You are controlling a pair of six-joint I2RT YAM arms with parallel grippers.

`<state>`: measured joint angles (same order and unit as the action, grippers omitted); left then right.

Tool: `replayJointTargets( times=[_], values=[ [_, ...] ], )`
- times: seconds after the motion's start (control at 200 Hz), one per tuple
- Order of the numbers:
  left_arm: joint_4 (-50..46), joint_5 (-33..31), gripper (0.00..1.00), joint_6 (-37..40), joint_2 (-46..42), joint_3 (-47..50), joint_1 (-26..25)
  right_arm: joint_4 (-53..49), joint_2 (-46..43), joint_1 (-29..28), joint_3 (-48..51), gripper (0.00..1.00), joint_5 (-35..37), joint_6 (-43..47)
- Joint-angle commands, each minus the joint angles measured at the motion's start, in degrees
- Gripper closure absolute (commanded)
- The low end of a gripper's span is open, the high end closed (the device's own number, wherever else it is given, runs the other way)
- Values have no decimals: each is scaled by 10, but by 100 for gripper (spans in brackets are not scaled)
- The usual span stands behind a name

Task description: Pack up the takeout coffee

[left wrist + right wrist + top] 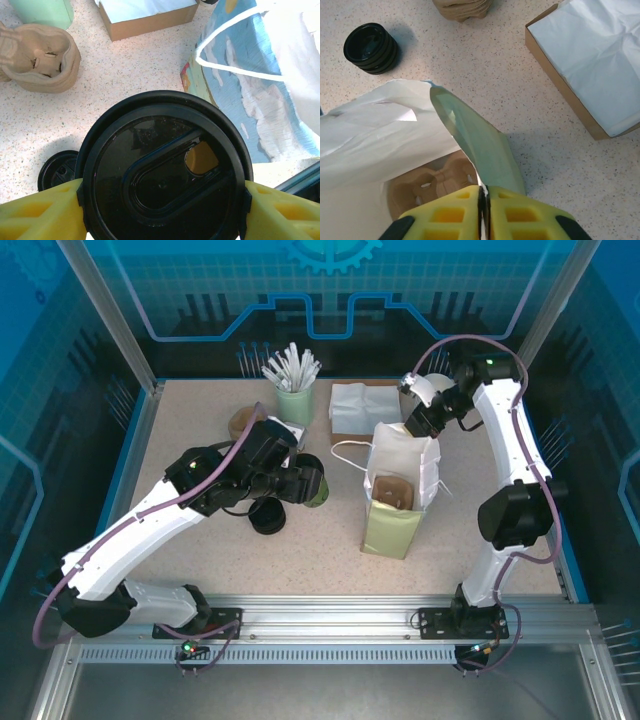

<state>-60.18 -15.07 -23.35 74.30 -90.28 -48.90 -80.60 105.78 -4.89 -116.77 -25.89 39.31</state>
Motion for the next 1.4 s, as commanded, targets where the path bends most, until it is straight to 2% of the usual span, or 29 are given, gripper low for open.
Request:
replayJointTargets(
  times=[0.0,0.09,0.235,0.425,0.675,1.216,1.396],
  values=[
    [4,12,30,16,-17,-21,4,-16,5,-9,-17,93,-5,3],
    [5,15,30,23,-22,-25,4,-7,-3,-16,-17,100,-9,-13],
    [9,10,29,41,-30,-36,4,32,-21,-27,-12,100,0,-70],
    [16,5,29,76,-36,-65,3,62,-25,-42,-32,100,20,-195],
    [19,13,29,95,-35,-99,4,83,-45,-65,-21,100,37,-295],
    [-6,13,27,114,-16,-181,4,106,-108,-136,46,100,129,-443],
    [31,13,26,118,-33,-150,3,98,-104,-154,24,100,135,-490]
  ],
)
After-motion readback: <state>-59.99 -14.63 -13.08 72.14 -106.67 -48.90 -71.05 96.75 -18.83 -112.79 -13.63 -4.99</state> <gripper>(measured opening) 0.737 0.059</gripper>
